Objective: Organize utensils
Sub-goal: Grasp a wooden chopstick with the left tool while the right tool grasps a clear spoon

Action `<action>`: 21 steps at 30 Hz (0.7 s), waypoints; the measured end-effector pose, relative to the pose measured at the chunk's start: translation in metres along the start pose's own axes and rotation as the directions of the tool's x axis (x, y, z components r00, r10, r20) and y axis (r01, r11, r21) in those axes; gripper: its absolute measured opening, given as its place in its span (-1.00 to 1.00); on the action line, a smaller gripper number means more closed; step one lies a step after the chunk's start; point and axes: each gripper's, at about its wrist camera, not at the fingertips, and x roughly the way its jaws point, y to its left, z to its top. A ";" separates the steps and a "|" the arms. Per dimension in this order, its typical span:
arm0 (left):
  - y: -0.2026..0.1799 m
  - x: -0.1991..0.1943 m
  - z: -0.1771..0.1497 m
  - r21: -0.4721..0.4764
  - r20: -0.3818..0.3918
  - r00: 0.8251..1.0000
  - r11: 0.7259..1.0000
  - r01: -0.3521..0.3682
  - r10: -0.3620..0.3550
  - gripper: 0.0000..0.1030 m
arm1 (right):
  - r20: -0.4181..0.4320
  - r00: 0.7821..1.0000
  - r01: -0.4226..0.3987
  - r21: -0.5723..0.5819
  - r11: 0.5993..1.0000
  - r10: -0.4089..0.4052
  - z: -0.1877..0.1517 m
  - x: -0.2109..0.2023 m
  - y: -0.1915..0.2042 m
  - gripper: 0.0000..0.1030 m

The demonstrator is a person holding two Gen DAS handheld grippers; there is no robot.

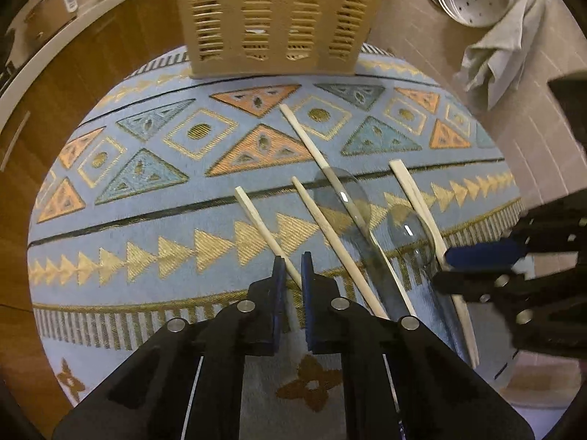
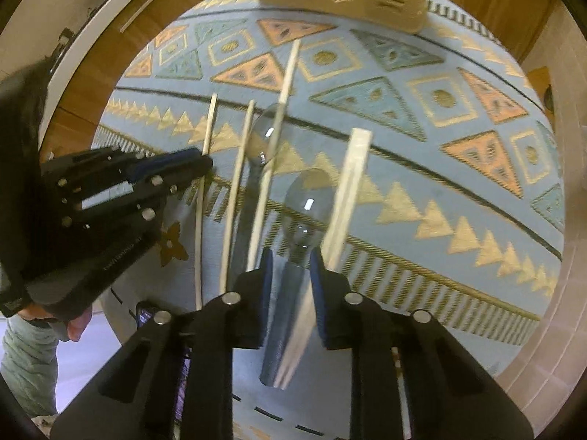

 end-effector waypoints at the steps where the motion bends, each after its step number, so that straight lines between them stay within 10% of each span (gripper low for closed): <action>1: 0.002 0.000 0.000 -0.008 -0.001 1.000 1.000 0.008 -0.008 -0.89 | -0.015 1.000 0.009 -0.002 1.000 -0.009 0.002 0.004 0.002 -0.68; 13: 0.051 0.003 0.022 -0.098 -0.029 0.987 0.983 0.152 -0.156 -0.99 | -0.005 0.995 0.100 -0.054 0.993 -0.101 0.013 0.016 0.030 -0.81; 18: 0.049 0.008 0.014 -0.173 -0.084 0.957 0.950 0.261 -0.278 -0.54 | -0.008 0.998 0.060 -0.042 0.997 -0.060 0.015 0.016 0.026 -0.81; 21: 0.034 0.007 0.010 -0.145 -0.074 0.975 0.970 0.197 -0.209 -0.53 | -0.003 0.998 0.058 -0.044 0.997 -0.058 0.010 0.013 0.022 -0.81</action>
